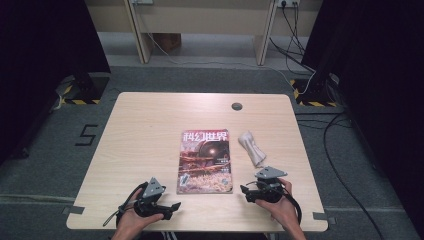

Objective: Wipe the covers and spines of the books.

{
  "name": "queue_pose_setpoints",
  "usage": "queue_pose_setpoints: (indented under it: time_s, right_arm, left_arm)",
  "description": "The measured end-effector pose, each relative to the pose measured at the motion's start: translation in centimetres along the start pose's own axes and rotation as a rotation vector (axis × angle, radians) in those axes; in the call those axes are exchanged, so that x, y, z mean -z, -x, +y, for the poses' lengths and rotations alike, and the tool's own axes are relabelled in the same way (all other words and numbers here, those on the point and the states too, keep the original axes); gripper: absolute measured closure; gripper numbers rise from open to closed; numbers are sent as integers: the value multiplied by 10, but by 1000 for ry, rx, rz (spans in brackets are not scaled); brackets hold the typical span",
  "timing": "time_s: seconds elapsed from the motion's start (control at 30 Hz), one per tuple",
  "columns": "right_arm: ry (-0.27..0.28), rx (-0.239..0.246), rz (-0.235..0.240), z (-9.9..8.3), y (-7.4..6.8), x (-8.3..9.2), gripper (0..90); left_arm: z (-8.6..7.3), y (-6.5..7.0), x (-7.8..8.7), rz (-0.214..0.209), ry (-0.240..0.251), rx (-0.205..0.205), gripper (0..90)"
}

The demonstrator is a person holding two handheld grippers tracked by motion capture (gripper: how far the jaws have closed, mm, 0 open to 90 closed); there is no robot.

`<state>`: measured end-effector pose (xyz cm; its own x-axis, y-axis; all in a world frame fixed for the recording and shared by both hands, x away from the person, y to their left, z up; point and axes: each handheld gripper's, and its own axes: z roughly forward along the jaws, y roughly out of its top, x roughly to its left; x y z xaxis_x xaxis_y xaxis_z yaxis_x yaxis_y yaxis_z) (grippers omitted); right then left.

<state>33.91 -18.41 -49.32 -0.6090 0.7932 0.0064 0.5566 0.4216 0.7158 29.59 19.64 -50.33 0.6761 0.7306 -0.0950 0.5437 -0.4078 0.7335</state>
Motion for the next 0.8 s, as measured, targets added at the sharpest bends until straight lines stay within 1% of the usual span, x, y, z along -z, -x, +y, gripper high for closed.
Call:
queue_pose_setpoints:
  time_s: [0.07, 0.2, 0.4, 0.5, 0.53, 0.57, 0.63, 0.7, 0.73, 0.8]
  right_arm:
    - [-4, 8, 7, -3, -3, 1, 230]
    - [-22, 25, 5, -9, -9, 4, 229]
    - [-30, 29, 10, -18, -15, 9, 237]
    - [-38, 43, 24, -22, -18, 11, 240]
    - [-45, 35, 29, -23, -20, 12, 239]
    - [-47, 40, 34, -24, -20, 12, 239]
    - [-49, 32, 37, -27, -22, 14, 236]
    - [-53, 44, 41, -29, -24, 16, 222]
    - [-56, 39, 39, -30, -26, 18, 220]
    - [-59, 46, 37, -33, -27, 20, 217]
  left_arm:
    - [0, 0, 0, 1, -2, -1, 183]
    - [-1, 1, 0, -2, -9, -6, 180]
    - [-1, 2, -2, -11, -22, -19, 173]
    - [-1, 3, -3, -14, -26, -24, 172]
    - [-1, 3, -3, -13, -29, -27, 172]
    - [-1, 3, -3, -12, -32, -27, 171]
    - [-2, 3, -4, -12, -37, -28, 171]
    - [-2, 3, -4, -13, -38, -29, 171]
    - [-2, 3, -4, -15, -41, -30, 171]
    - [-2, 3, -5, -15, -41, -33, 171]
